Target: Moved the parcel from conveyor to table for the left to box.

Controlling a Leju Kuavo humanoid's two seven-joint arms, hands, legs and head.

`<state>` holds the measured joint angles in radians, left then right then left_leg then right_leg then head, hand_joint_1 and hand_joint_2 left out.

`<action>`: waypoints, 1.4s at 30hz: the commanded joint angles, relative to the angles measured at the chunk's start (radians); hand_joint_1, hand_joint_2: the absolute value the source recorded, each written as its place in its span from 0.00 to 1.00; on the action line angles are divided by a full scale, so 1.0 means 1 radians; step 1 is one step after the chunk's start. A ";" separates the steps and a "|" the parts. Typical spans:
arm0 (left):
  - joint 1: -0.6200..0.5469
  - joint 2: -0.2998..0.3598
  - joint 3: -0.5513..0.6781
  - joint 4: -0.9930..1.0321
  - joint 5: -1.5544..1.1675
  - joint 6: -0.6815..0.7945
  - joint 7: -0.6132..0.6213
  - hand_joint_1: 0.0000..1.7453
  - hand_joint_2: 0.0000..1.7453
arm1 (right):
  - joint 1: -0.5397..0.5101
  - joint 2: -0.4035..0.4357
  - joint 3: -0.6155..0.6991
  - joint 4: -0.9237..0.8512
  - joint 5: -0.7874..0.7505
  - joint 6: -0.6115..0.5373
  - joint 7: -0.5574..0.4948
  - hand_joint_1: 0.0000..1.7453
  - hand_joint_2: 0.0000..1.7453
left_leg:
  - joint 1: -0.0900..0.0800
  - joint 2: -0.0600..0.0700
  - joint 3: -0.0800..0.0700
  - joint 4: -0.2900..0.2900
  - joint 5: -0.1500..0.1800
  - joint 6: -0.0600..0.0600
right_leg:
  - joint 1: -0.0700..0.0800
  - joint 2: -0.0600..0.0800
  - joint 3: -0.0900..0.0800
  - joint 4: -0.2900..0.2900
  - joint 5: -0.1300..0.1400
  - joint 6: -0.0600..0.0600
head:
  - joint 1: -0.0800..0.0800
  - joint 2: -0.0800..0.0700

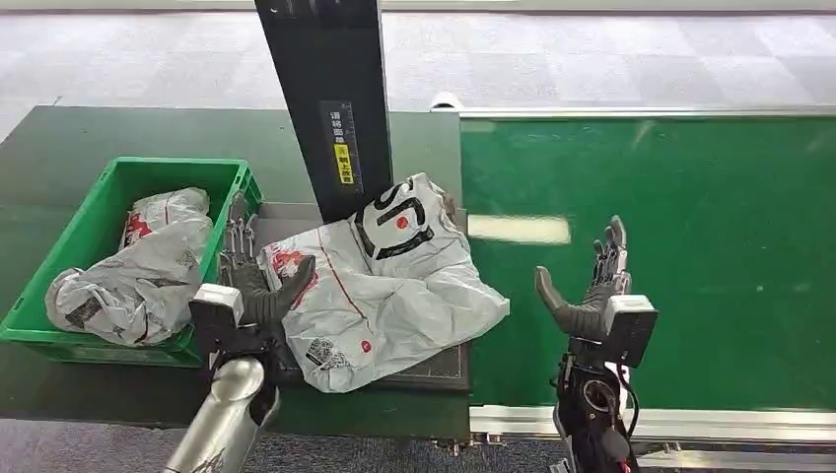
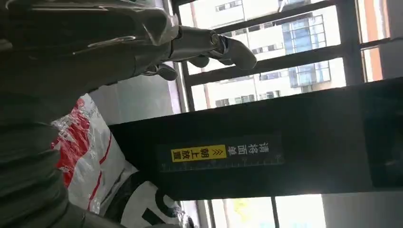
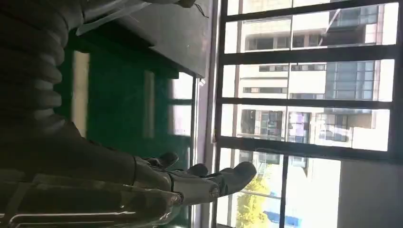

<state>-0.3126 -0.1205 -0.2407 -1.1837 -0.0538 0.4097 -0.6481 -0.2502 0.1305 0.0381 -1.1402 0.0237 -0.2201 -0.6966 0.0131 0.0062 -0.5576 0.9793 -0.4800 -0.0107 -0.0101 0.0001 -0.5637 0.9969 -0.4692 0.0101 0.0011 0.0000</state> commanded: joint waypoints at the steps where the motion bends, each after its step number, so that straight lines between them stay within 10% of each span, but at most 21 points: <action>1: -0.033 0.023 -0.037 0.071 -0.002 0.001 0.005 0.00 1.00 | -0.014 0.009 -0.031 0.013 -0.005 -0.003 -0.002 0.00 1.00 | 0.000 -0.001 0.000 -0.001 0.001 0.000 | 0.000 -0.001 0.000 0.000 0.000 0.000 | 0.000 0.000; 6: -0.107 0.045 -0.323 0.225 -0.788 -0.008 0.335 0.00 1.00 | -0.042 -0.005 -0.016 0.108 0.033 0.049 -0.002 0.00 1.00 | 0.000 -0.005 0.001 -0.002 0.002 0.001 | 0.000 -0.005 0.003 -0.002 0.001 0.000 | 0.000 0.000; 27: -0.089 0.033 -0.299 0.280 -0.891 -0.302 0.357 0.00 1.00 | -0.050 0.011 -0.070 0.133 0.080 0.118 -0.002 0.00 1.00 | -0.001 -0.001 0.001 -0.001 0.001 0.001 | 0.000 0.000 0.002 -0.001 0.001 0.000 | 0.000 0.000; 28: -0.089 0.032 -0.291 0.275 -0.888 -0.304 0.358 0.10 1.00 | -0.046 0.012 -0.076 0.125 0.080 0.118 -0.001 0.00 1.00 | -0.001 -0.001 0.001 -0.001 0.001 0.001 | 0.000 0.000 0.001 -0.001 0.001 0.000 | 0.000 0.000; 30: -0.085 0.030 -0.274 0.259 -0.879 -0.294 0.353 0.78 1.00 | -0.038 0.015 -0.087 0.108 0.082 0.119 0.001 0.00 1.00 | -0.001 -0.001 0.001 -0.001 0.001 0.000 | 0.000 -0.001 0.001 -0.001 0.000 -0.001 | 0.000 0.000; 31: -0.081 0.029 -0.264 0.244 -0.871 -0.278 0.339 0.89 1.00 | -0.031 0.017 -0.092 0.097 0.085 0.120 0.004 0.00 1.00 | 0.000 -0.001 0.001 -0.001 0.000 0.000 | 0.000 -0.001 0.001 -0.001 0.000 0.000 | 0.000 0.000; 42: -0.045 0.026 -0.246 0.158 -0.794 -0.207 0.236 1.00 1.00 | -0.026 0.020 -0.101 0.088 0.094 0.132 0.012 0.00 1.00 | -0.001 -0.001 0.001 -0.001 0.000 0.001 | 0.000 0.000 0.001 -0.001 0.000 -0.001 | 0.000 0.000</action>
<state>-0.3683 -0.0984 -0.5074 -1.0093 -0.8690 0.1731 -0.3833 -0.2627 0.1438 -0.0313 -1.0655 0.1171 -0.0943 -0.6909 0.0128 0.0053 -0.5576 0.9792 -0.4799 -0.0106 -0.0104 -0.0004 -0.5632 0.9970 -0.4692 0.0102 0.0008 0.0000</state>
